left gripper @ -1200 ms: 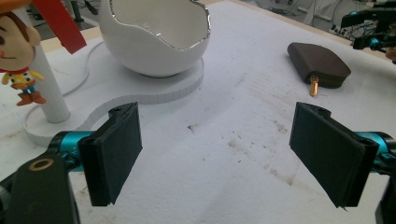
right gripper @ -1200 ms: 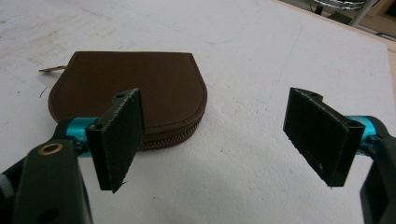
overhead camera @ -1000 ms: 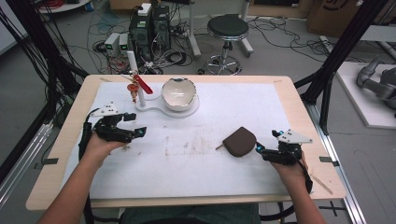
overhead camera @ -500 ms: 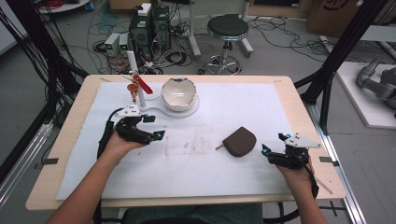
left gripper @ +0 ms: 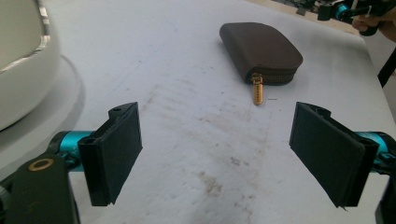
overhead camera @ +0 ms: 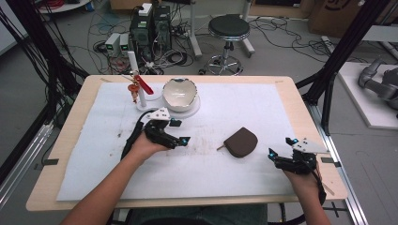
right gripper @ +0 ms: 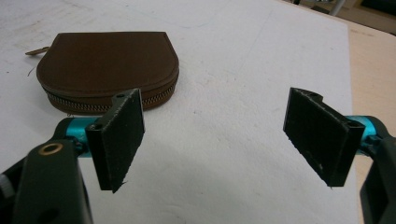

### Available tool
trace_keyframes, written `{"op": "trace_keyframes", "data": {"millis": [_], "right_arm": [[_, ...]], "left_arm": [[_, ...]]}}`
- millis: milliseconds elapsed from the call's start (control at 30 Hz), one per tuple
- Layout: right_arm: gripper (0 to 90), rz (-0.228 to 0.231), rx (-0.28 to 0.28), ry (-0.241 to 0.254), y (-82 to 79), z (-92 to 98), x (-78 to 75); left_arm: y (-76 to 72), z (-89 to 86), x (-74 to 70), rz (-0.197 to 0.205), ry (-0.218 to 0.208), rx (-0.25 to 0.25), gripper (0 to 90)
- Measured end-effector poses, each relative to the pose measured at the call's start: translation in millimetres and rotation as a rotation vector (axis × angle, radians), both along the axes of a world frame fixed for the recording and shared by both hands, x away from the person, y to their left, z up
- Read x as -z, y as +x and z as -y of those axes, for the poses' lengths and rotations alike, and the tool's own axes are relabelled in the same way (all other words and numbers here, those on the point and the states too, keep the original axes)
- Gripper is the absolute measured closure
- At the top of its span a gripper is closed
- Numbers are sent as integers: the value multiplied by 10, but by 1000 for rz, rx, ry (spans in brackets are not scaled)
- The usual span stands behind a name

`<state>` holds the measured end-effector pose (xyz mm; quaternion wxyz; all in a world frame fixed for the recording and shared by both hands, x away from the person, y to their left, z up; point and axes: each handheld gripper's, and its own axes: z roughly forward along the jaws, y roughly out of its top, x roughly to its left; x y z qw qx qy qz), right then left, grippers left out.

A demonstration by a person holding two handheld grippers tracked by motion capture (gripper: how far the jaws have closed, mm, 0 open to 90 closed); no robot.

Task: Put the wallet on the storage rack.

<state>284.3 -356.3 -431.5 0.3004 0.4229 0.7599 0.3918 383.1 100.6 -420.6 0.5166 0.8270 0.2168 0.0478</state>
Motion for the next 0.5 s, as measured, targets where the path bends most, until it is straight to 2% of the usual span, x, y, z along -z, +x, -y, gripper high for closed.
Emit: {"op": "trace_keyframes", "data": {"millis": [500], "right_arm": [[206,4,-10,-2,19,-12,4]], "left_arm": [[43,656,186,-19,47,81,171]]}}
